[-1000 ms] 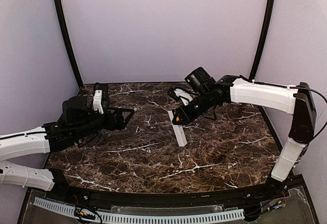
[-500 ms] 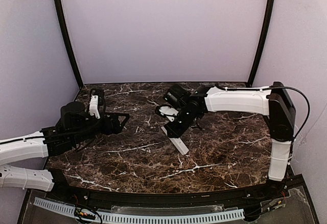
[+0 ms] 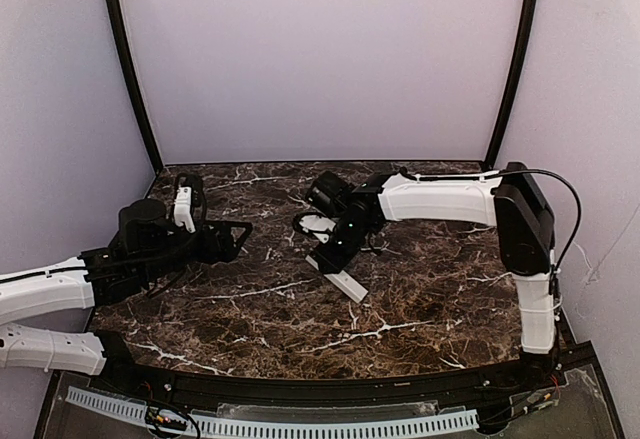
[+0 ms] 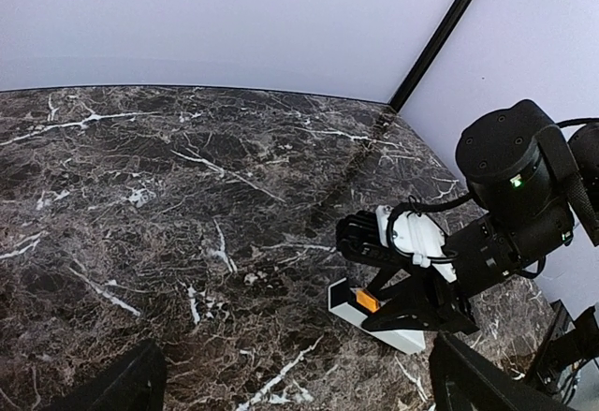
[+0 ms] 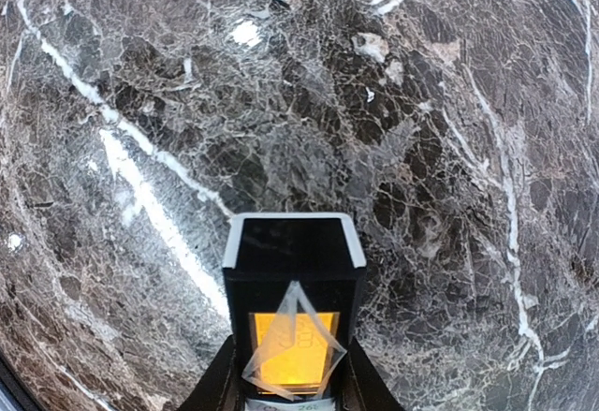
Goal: Load the batteries into the remote control
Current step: Place the remote control at the center of the board.
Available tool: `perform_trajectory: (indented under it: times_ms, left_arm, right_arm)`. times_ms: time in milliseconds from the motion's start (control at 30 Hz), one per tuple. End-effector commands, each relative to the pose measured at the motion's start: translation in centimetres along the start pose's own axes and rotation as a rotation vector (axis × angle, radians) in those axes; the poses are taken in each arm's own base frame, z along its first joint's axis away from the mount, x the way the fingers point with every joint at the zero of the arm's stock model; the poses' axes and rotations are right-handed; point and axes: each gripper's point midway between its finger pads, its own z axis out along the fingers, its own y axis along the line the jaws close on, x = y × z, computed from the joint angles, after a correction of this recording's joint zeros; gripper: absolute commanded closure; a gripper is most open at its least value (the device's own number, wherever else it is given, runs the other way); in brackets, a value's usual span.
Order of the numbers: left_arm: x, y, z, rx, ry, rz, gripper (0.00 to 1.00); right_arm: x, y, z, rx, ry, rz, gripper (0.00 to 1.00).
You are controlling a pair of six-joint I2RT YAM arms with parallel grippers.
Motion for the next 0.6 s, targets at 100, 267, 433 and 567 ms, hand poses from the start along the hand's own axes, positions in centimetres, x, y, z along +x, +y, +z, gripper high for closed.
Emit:
perform_trajectory:
  times_ms: [100, 267, 433, 567]
  left_arm:
    - [0.7, 1.0, 0.1, -0.041, 0.032, 0.025, 0.01]
    - [0.9, 1.1, 0.3, -0.047, 0.038, 0.027, 0.01]
    - [0.9, 1.2, 0.3, -0.047, 0.038, 0.031, 0.01]
    - [1.0, 1.4, 0.3, -0.053, 0.040, 0.034, 0.01]
  right_arm:
    - [2.5, 0.7, 2.9, -0.029, 0.146, -0.031, 0.97]
    - [2.6, 0.8, 3.7, -0.037, 0.188, -0.038, 0.96]
    - [3.3, 0.8, 4.8, -0.045, 0.229, -0.041, 0.95]
    - [3.5, 0.7, 5.1, -0.037, 0.248, -0.044, 0.95]
